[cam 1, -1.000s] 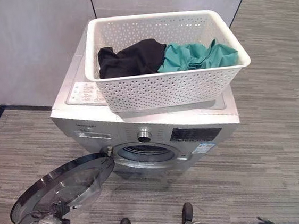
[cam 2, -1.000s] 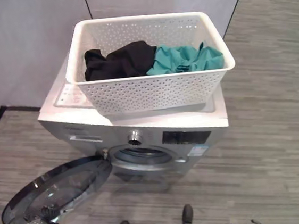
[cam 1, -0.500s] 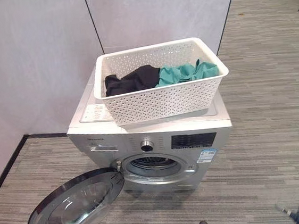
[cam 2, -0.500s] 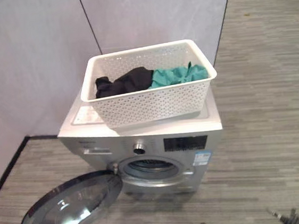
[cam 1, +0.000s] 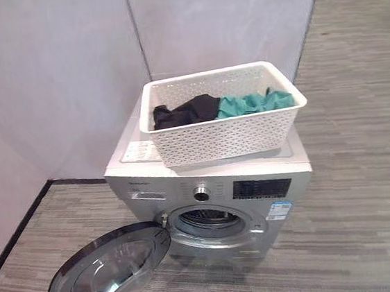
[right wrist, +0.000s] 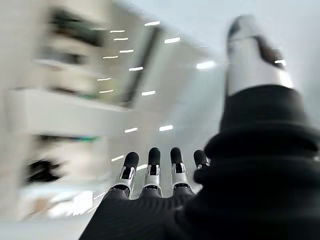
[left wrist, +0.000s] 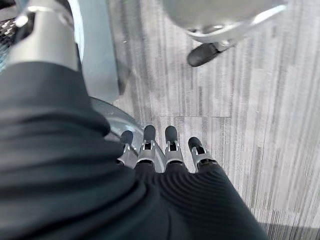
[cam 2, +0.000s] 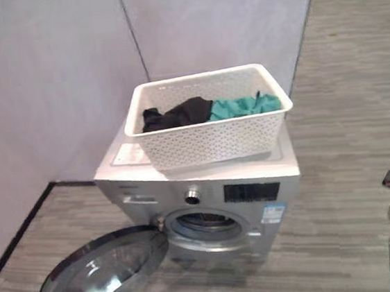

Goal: Grab the laundry basket,head to the washer,open it,put in the laundry and shut it.

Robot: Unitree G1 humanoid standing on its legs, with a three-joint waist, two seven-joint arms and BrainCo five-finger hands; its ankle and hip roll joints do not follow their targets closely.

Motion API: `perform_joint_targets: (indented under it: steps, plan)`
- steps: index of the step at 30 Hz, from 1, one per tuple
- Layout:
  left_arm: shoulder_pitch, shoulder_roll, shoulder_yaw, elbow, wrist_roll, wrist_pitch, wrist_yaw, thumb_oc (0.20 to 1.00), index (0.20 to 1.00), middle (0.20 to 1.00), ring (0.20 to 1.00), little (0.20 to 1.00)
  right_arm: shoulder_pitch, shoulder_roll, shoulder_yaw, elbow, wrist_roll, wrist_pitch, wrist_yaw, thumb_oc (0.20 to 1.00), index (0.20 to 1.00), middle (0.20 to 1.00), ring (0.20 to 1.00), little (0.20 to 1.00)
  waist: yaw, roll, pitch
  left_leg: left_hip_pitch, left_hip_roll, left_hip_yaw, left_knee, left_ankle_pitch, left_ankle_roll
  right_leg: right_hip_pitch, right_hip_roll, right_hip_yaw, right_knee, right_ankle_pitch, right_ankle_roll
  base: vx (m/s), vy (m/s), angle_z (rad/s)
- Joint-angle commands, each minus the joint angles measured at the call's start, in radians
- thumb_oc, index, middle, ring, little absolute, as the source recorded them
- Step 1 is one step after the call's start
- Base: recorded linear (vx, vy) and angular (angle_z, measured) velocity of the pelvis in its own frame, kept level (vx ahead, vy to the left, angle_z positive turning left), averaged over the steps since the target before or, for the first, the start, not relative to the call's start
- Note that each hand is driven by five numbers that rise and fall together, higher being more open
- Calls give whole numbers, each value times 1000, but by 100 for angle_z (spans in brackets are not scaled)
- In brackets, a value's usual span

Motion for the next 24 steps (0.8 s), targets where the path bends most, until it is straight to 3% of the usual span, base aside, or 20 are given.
perform_joint_targets:
  steps: [1, 2, 4, 5, 7, 11, 13, 15, 19, 24]
  plan:
    - [-47, 64, -36, 46, 39, -12, 9, 1000, 1000, 1000, 1000, 1000, -207, -133, 48, 2, -8, -47, 78, 1000, 1000, 1000, 1000, 1000, 39, -42, 20, 3, -20, 22, 39, -65, 40, -12, -97, 71, 265, -50, 60, -8, 273, 50]
    - [-48, 61, -31, 46, 39, -12, 9, 1000, 1000, 1000, 1000, 1000, -218, -140, 56, 11, -7, -49, 77, 1000, 1000, 1000, 1000, 1000, 37, -41, 21, -1, -22, 25, 39, -60, 42, -22, -101, 76, 273, -50, 59, -30, 211, 11]
    - [-56, 82, -53, 54, 49, 1, -8, 1000, 1000, 1000, 1000, 1000, -373, -249, 196, 54, 40, -22, 139, 1000, 1000, 1000, 1000, 1000, 32, -23, 67, 26, -41, 6, 56, -81, 86, -144, -84, 180, 514, -49, 44, -16, 298, 21]
    - [-57, 88, -56, 59, 54, 3, -12, 1000, 1000, 1000, 1000, 1000, -433, -272, 246, 71, 54, -21, 158, 1000, 1000, 1000, 1000, 1000, 36, -16, 78, 38, -50, 2, 56, -87, 95, -177, -74, 198, 554, -57, 37, 97, 275, 8]
    - [-78, 86, -79, 73, 64, 7, -31, 1000, 1000, 1000, 1000, 1000, -492, -339, 339, 122, 89, 20, 216, 1000, 1000, 1000, 1000, 1000, 23, -18, 98, 71, -85, -73, 45, -93, 95, -207, -7, 267, 451, -96, 13, 174, 70, 32]
    - [-90, 75, -98, 80, 76, 9, -54, 1000, 1000, 1000, 1000, 1000, -461, -371, 366, 128, 113, 55, 289, 1000, 1000, 1000, 1000, 1000, 11, -46, 91, 69, -106, -138, 34, -95, 80, -168, 12, 305, 259, -85, 14, 93, -80, 123]
    - [-92, 74, -109, 78, 78, 9, -60, 1000, 1000, 1000, 1000, 1000, -448, -397, 368, 138, 117, 72, 313, 1000, 1000, 1000, 1000, 1000, 10, -57, 86, 61, -111, -154, 38, -97, 76, -147, 16, 304, 222, -84, 13, 43, -74, 108]
    - [-94, 67, -117, 88, 82, 18, -77, 1000, 1000, 1000, 1000, 1000, -393, -459, 345, 159, 130, 110, 366, 1000, 1000, 1000, 1000, 1000, 6, -87, 66, 47, -112, -173, 47, -99, 61, -115, 32, 308, 192, -94, 11, 58, -109, 80]
    - [-79, 58, -104, 96, 65, 26, -91, 1000, 1000, 1000, 1000, 1000, -340, -504, 321, 181, 128, 138, 413, 1000, 1000, 1000, 1000, 1000, 4, -92, 43, 51, -97, -183, 42, -101, 51, -98, 45, 292, 174, -96, 8, 99, -104, 14]
    - [-52, 51, -85, 105, 53, 34, -107, 1000, 1000, 1000, 1000, 1000, -151, -582, 124, 240, 158, 162, 438, 1000, 1000, 1000, 1000, 1000, -9, -94, 24, 64, -63, -179, 10, -90, 31, -80, 68, 279, 125, -103, 2, 64, -112, -2]
